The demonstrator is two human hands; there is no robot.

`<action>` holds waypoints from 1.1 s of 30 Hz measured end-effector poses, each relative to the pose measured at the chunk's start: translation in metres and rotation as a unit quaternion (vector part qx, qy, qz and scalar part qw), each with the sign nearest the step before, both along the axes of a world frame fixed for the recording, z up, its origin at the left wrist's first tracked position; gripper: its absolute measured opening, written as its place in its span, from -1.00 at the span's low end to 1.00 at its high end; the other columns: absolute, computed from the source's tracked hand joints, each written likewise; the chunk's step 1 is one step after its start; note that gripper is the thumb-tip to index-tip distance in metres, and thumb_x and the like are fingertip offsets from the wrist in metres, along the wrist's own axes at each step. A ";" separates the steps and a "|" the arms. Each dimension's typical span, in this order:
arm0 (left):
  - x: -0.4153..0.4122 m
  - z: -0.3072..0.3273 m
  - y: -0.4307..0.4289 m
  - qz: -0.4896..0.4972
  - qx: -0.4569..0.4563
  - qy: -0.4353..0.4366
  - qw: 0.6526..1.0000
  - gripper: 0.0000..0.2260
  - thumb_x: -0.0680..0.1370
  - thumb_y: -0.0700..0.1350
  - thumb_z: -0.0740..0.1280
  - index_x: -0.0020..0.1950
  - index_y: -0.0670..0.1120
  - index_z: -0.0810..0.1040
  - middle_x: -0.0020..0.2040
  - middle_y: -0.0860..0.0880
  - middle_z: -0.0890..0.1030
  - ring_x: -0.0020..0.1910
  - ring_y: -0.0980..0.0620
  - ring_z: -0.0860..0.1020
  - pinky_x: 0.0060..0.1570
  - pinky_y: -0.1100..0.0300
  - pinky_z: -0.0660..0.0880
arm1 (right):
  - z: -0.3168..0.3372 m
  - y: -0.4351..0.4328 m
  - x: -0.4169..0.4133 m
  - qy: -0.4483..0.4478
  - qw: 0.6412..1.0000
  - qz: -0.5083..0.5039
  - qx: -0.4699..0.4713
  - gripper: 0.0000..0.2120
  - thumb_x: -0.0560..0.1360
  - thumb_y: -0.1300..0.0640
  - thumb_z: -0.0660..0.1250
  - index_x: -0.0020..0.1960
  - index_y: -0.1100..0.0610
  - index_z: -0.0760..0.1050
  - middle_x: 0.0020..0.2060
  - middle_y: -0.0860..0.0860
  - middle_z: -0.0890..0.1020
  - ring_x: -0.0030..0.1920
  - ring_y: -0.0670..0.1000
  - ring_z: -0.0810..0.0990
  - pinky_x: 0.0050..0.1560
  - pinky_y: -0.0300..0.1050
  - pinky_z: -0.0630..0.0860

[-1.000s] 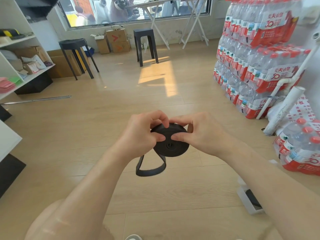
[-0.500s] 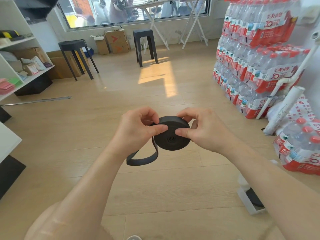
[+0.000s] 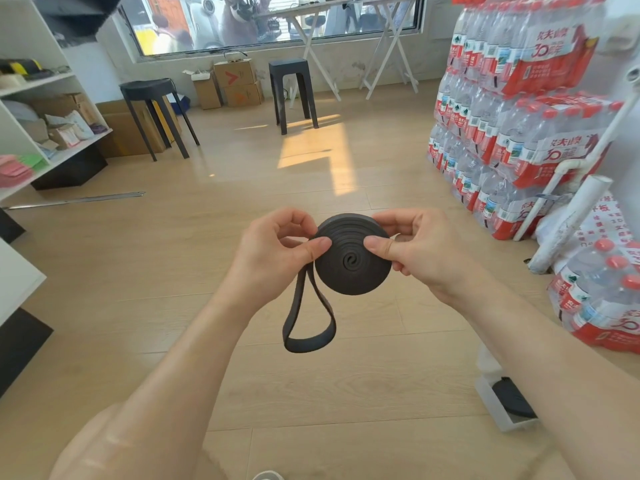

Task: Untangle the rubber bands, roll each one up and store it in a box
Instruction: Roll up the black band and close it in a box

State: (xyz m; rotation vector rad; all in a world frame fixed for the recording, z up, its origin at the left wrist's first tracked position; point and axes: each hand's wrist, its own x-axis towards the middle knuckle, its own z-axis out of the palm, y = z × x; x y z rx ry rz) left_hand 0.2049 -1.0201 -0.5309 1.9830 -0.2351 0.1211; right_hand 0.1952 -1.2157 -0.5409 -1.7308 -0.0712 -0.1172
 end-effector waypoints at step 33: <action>-0.003 0.006 0.007 -0.102 -0.027 0.066 0.992 -0.59 0.43 -0.47 0.36 0.01 0.04 0.65 -0.13 -0.02 0.72 -0.12 0.02 0.69 -0.09 0.19 0.61 | 0.010 -0.002 -0.011 -0.033 0.963 0.122 -0.239 -0.60 0.53 0.09 0.38 0.31 -0.18 0.46 -0.12 -0.26 0.57 -0.38 -0.44 0.47 -0.22 -0.41 0.31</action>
